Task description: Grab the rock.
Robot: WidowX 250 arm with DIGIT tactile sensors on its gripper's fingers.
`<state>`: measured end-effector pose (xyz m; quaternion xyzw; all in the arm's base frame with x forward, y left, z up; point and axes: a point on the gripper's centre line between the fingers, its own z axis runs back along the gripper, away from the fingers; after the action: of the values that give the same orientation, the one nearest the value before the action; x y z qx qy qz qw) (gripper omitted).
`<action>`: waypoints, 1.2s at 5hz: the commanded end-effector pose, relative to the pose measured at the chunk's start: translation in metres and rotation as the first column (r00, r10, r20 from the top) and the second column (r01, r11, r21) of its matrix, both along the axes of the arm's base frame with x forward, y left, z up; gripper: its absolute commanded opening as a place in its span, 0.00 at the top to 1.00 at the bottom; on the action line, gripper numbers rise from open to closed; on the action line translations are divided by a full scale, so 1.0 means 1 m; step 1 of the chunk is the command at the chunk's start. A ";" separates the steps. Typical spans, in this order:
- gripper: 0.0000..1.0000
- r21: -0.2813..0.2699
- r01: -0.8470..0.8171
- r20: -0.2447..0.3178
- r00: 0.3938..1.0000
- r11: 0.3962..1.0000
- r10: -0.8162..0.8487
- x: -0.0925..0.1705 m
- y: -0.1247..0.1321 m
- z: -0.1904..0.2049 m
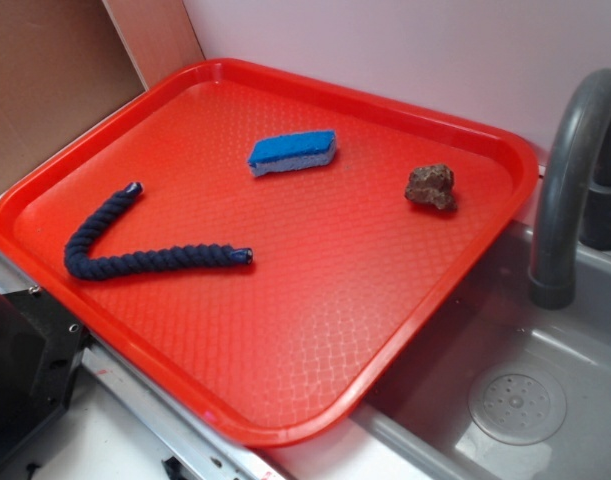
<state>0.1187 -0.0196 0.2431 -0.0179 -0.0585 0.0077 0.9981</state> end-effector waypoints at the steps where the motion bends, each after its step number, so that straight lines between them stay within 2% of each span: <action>1: 0.00 0.000 0.000 0.000 1.000 1.000 0.000 0.000 0.000 0.000; 2: 0.00 0.021 0.181 0.020 0.983 0.983 -0.182 0.026 -0.009 -0.005; 3: 0.00 0.077 0.252 0.034 0.966 0.965 -0.255 0.051 -0.019 -0.014; 4: 0.00 0.089 0.345 0.055 0.935 0.934 -0.351 0.075 -0.029 -0.022; 5: 0.00 0.149 0.525 0.026 0.845 0.838 -0.534 0.110 -0.057 -0.049; 6: 0.00 0.179 0.609 0.012 0.784 0.773 -0.621 0.133 -0.080 -0.071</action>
<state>0.2486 -0.0902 0.1545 0.0484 -0.0511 -0.3179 0.9455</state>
